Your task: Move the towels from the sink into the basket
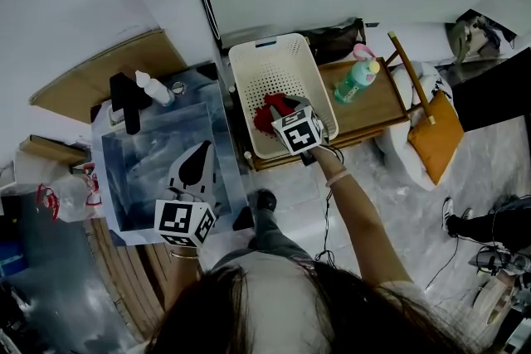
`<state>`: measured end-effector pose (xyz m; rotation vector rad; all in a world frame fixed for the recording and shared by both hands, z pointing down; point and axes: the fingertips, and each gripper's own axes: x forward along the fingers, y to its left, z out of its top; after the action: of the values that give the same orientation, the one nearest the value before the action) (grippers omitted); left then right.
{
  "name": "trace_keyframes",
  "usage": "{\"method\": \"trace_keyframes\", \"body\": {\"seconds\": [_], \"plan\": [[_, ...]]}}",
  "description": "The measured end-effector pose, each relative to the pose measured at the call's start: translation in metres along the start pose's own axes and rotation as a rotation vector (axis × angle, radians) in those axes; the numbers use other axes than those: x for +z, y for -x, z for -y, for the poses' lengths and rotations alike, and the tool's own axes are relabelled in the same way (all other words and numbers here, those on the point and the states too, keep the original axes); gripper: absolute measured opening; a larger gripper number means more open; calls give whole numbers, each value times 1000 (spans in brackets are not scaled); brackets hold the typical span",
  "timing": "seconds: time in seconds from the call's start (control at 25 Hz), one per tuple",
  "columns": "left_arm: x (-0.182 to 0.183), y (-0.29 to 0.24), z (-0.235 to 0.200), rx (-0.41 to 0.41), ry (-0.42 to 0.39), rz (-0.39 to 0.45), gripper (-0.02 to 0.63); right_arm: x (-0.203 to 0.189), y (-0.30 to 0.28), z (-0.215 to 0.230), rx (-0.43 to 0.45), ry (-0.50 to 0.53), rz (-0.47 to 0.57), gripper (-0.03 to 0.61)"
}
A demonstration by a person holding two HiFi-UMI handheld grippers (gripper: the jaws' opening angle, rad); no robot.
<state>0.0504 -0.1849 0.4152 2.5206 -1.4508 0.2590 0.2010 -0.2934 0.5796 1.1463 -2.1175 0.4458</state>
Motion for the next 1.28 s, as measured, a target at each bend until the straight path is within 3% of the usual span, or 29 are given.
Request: {"method": "trace_keyframes", "body": {"seconds": [0.68, 1.28], "plan": [[19, 55, 26, -44, -44, 76, 8, 20, 86, -46, -74, -62, 173, 53], [36, 115, 52, -90, -88, 162, 8, 27, 174, -100, -120, -121, 345, 26]]}}
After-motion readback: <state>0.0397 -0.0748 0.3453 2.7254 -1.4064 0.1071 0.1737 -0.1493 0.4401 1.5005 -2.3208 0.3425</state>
